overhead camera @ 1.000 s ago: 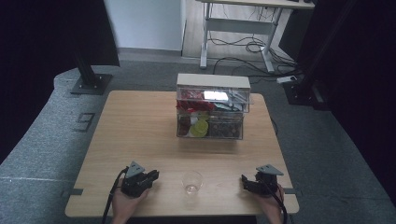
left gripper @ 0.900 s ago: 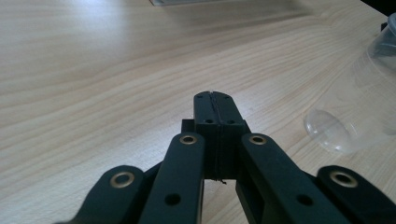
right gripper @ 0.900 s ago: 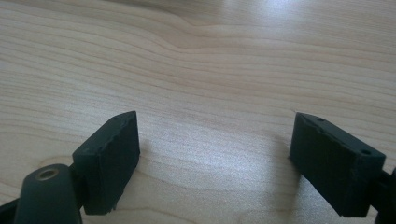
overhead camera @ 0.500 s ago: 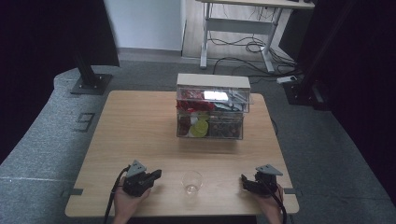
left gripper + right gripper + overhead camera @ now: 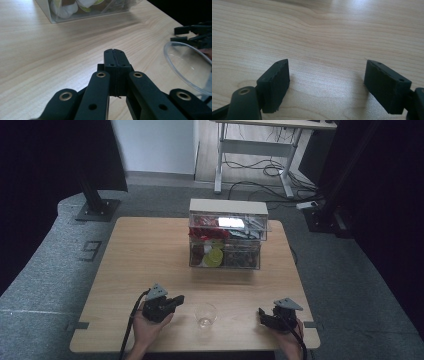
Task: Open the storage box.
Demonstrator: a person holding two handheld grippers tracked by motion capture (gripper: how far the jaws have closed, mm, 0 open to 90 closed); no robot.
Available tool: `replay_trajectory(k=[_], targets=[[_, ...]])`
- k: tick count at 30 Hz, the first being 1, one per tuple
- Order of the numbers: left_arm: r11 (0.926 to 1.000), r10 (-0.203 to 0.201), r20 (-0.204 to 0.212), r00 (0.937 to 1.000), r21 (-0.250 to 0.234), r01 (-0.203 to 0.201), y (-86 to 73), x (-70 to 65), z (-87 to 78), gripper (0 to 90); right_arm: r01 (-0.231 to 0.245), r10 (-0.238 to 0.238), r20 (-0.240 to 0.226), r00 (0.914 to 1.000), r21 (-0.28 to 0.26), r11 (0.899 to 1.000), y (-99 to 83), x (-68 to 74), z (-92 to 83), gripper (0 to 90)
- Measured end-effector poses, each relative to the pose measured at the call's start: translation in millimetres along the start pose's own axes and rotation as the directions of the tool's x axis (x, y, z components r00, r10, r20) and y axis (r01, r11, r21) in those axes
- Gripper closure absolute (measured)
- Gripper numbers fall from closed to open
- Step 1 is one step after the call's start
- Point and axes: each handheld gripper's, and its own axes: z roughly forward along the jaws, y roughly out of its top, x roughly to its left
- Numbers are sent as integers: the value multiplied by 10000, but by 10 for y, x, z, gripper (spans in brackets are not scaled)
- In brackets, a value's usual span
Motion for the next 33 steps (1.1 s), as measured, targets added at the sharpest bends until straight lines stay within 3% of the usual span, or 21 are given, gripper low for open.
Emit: replay_trajectory(k=[2,8,19,33], targets=[[9999,102,-164,9998,-57,-103,14,3,0,899,56,-56,42,10000,-22,10000,-3,7,-4,214],[9993,309,26,9995,-200,-308,52,4,28,900,-72,72,-55,10000,22,10000,-1,-5,0,214],[9986,496,-337,9982,-162,-501,296,-37,185,900,-131,132,-207,9997,47,9999,-1,-18,3,227],[9993,192,-405,9990,-324,-205,498,-17,382,900,-67,69,-296,9995,61,10000,5,-14,9,222]])
